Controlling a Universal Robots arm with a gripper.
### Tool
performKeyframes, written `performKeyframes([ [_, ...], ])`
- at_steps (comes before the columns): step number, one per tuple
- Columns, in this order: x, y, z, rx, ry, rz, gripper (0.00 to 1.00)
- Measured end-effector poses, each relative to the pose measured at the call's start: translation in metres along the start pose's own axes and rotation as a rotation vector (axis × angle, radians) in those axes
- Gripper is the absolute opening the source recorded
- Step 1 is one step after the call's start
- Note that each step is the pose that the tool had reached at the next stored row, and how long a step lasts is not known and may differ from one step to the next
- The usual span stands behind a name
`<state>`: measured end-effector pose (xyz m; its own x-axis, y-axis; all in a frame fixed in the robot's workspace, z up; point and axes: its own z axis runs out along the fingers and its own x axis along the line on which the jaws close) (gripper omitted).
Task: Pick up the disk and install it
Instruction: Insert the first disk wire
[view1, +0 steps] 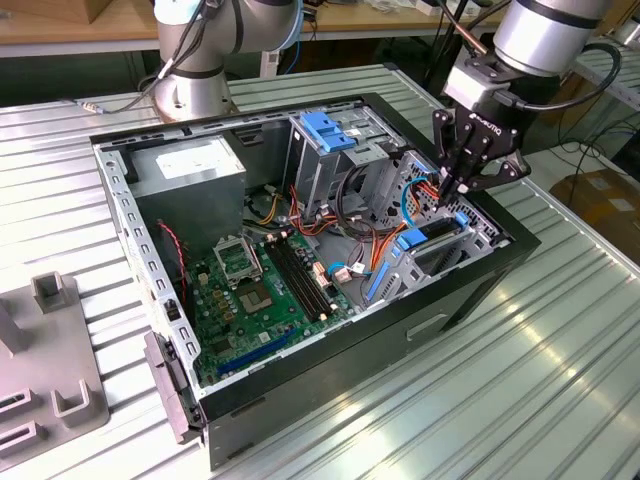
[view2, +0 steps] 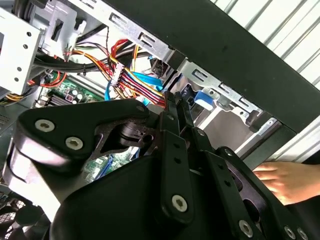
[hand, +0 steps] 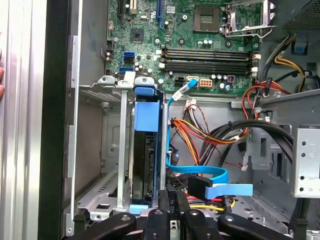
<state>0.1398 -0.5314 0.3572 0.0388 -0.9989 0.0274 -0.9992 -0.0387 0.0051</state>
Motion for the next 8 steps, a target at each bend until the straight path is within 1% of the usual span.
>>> performKeyframes([
  [3,0.0,0.0013,0.0006,-0.0006,-0.0005,0.022,0.18],
  [5,-0.0002,0.0042,0.0008,-0.0009,-0.0003,0.029,0.18],
  [8,0.001,0.0047,0.0015,-0.0009,-0.0001,0.034,0.18],
])
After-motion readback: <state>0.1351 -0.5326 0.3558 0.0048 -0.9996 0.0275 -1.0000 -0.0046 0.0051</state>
